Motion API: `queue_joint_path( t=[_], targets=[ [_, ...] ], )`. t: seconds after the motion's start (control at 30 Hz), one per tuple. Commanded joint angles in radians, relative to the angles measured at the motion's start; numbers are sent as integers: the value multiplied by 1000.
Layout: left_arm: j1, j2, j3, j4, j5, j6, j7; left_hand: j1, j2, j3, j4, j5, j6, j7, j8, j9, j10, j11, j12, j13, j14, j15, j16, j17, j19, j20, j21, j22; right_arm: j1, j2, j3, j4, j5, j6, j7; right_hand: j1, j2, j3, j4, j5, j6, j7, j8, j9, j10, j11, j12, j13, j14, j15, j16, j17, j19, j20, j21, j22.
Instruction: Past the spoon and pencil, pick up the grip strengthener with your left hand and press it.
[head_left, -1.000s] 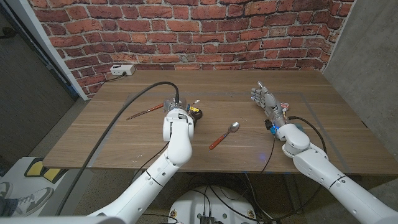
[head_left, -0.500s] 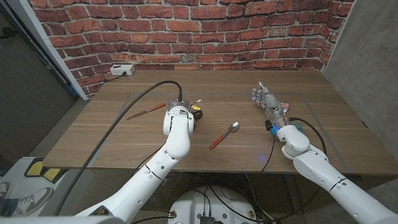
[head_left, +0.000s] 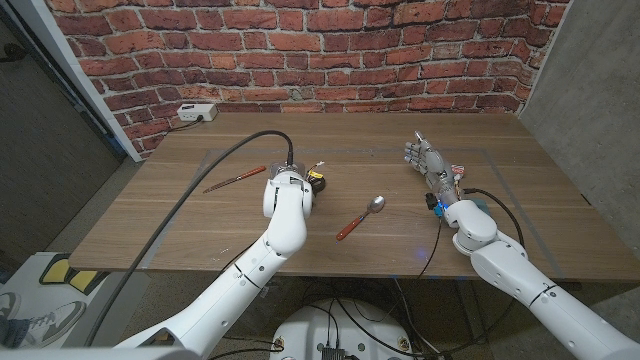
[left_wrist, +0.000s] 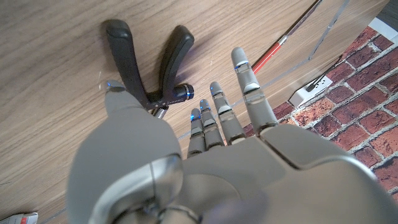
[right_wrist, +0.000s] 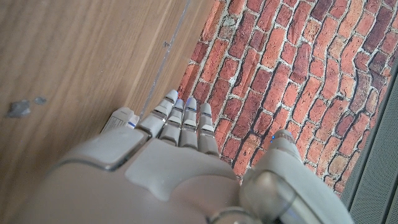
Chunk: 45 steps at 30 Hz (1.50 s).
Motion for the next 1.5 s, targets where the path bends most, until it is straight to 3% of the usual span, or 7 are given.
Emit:
queue_joint_path(
  t=[0.03,0.3,0.93,1.5],
  targets=[
    [0,6,4,15,2,15,23,8,7,5,2,-3,25,-1,13,4,21,2,8,2,14,-12,8,3,5,-19,-6,1,13,1,-7,3,-1,-18,2,5,5,3,-1,-1,5,0,0,2,7,0,-3,3,4,1,-1,6,2,9,-5,6],
    [-9,9,11,18,-13,11,14,15,14,8,2,-5,36,9,14,4,35,15,8,2,24,-16,8,3,20,-41,-4,1,24,5,-12,14,-2,-13,9,5,6,2,-1,-2,5,-1,0,2,7,-1,-4,3,6,1,0,6,2,9,-5,6],
    [-32,-2,42,43,-29,12,-32,17,31,11,9,-14,24,29,1,4,27,42,-6,1,22,3,1,4,35,-40,-10,0,40,7,-19,35,5,-9,27,5,5,1,-1,-2,11,-4,1,2,14,-3,-5,3,12,0,1,6,4,9,-7,6],
    [-28,11,50,41,-5,11,-54,20,37,12,13,-20,38,29,1,4,40,33,-8,0,32,-5,1,3,40,-40,-16,0,33,5,-16,31,11,-14,22,5,5,0,-1,-2,13,-3,0,2,16,-3,-7,3,13,-2,0,6,6,10,-8,6]
  ],
)
